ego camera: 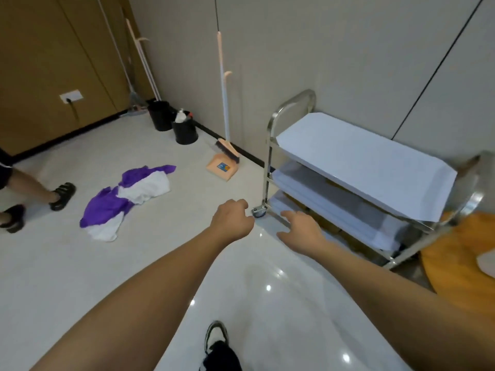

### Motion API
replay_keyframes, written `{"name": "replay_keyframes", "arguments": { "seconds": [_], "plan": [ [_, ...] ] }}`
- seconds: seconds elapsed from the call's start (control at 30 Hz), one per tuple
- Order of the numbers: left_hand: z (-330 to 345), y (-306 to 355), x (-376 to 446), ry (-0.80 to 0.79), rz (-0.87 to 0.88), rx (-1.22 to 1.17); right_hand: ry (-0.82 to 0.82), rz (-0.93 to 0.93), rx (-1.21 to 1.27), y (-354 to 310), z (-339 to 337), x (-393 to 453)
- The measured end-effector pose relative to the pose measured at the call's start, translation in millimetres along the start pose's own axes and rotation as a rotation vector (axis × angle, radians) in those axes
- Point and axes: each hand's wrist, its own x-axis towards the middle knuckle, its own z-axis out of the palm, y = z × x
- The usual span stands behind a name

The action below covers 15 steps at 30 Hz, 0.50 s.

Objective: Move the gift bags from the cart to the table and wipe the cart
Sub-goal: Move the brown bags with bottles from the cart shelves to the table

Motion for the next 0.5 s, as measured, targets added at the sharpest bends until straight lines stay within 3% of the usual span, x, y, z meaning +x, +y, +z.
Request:
{"name": "replay_keyframes", "arguments": {
  "seconds": [0.23,0.5],
  "plan": [
    [-25.5,2.8,99.8,-0.155,0.235,0.070,0.084,0.260,0.106,-11.1,-11.0,57.9],
    [-3.9,26.6,196.0,-0.293,0.347,0.062,0.073,0.454,0.187,20.4,0.5,110.1]
  ]
}}
